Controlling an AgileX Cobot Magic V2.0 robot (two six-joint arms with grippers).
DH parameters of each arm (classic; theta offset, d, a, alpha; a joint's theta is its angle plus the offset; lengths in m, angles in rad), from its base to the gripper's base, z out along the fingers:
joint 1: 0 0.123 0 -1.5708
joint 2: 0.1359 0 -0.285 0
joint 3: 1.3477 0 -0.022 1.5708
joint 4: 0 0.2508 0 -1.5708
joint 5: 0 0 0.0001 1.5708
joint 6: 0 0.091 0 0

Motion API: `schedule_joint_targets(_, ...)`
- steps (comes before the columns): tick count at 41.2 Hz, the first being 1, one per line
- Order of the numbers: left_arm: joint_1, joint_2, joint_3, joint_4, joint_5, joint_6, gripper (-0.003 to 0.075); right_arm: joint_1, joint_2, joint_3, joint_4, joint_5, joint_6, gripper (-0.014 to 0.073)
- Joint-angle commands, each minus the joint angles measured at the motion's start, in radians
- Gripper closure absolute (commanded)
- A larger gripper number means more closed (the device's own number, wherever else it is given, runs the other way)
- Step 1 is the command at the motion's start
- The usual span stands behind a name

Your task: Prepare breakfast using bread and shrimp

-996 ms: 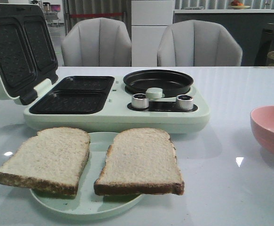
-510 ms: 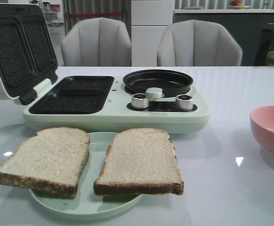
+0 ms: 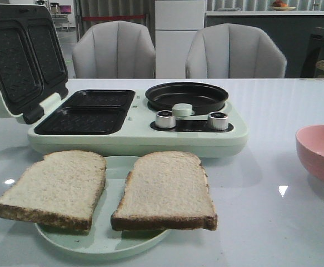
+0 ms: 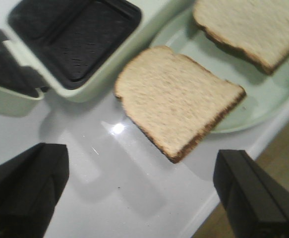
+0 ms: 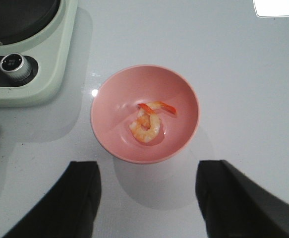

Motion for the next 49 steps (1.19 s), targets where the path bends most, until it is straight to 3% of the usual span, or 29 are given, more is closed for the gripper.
schedule_joint_targets(1, -0.107, 0.070, -0.011, 0.167, -0.047, -0.106, 0.0085, -0.004, 0.001, -0.033, -0.006, -0.074, -0.002, 0.0066)
schedule_joint_targets(9, -0.297, 0.255, -0.010, 0.689, 0.096, -0.559, 0.0126, -0.004, 0.001, -0.033, -0.006, -0.074, -0.002, 0.0066)
schedule_joint_targets(14, -0.340, 0.371, -0.010, 0.829, 0.096, -0.610, 0.0141, -0.004, 0.001, -0.033, -0.006, -0.074, -0.002, 0.0066)
schedule_joint_targets(26, -0.343, 0.568, -0.010, 0.945, 0.097, -0.645, 0.0141, -0.004, 0.001, -0.033, -0.006, -0.074, -0.002, 0.0066)
schedule_joint_targets(36, -0.343, 0.659, -0.010, 1.120, 0.125, -0.851, 0.0148, -0.004, 0.001, -0.033, -0.006, -0.074, -0.002, 0.0066)
schedule_joint_targets(49, -0.343, 0.686, -0.010, 1.147, 0.136, -0.868, 0.0374, -0.004, 0.001, -0.033, -0.006, -0.074, -0.002, 0.0066)
